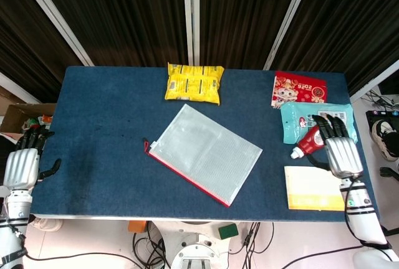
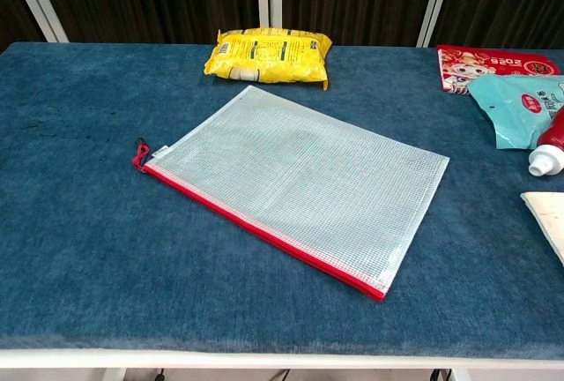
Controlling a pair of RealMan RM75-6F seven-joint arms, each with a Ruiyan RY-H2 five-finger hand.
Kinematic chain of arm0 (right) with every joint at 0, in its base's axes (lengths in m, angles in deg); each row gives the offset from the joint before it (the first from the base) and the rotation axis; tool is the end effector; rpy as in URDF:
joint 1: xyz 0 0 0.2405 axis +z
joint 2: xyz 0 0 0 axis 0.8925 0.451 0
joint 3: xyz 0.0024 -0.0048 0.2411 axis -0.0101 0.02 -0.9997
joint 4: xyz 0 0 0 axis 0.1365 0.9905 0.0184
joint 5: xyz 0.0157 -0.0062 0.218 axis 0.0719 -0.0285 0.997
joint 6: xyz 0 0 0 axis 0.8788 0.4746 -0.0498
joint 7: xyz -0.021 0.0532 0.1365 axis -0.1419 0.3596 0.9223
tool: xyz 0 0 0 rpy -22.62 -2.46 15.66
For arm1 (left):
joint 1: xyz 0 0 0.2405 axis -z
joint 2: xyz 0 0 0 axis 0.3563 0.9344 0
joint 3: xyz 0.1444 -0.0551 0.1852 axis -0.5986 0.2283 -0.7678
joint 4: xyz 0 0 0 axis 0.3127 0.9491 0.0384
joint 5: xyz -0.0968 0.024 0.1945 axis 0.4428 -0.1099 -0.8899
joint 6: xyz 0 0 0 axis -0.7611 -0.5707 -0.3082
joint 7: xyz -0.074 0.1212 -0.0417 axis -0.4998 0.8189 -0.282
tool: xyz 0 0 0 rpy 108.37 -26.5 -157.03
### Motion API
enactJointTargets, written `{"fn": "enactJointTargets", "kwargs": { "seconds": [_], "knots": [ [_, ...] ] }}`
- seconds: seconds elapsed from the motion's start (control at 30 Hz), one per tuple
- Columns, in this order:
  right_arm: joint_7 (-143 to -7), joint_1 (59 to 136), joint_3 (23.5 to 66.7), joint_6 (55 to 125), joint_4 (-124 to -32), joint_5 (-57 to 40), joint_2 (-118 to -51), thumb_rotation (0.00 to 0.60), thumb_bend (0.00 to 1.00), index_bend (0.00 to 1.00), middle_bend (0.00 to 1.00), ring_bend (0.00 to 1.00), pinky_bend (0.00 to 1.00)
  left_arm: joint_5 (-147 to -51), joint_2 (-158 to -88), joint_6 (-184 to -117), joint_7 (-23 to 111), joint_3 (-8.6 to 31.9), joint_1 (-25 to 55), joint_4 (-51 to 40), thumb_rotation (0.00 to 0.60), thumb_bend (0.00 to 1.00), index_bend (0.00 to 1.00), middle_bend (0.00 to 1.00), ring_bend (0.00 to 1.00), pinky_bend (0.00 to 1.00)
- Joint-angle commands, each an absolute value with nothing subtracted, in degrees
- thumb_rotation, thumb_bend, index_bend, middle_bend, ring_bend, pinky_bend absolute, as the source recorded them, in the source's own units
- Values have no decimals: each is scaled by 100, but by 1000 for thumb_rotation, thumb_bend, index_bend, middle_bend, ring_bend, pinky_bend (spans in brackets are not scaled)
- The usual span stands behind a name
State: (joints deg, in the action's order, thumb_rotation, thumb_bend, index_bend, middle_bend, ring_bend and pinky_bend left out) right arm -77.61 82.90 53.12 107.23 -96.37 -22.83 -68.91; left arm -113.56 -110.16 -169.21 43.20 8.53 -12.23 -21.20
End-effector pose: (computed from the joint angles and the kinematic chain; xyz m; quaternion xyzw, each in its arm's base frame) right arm -0.2626 -0.2552 0.1216 0.6064 -0.3853 0.4247 0.5509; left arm -0.3150 0.2125 0.1270 -0.5424 -0.4243 -0.3906 0.6109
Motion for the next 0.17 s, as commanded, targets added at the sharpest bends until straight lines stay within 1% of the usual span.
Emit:
{"fn": "enactJointTargets", "kwargs": {
  "seconds": [0.03, 0.17],
  "knots": [
    [-7288, 7823, 5401, 11126, -9352, -2446, -6837, 600, 197, 0, 124, 0, 91, -11553, -10928, -17257, 4449, 657, -1490, -2302, 600, 301, 215, 87, 16, 128],
    [-7106, 7508, 5472, 11387, -9318, -2565, -6864, 600, 197, 0, 123, 0, 91, -11797, -10957, -17582, 4615, 465, -1740, -2556, 600, 301, 215, 87, 16, 128]
  ]
}}
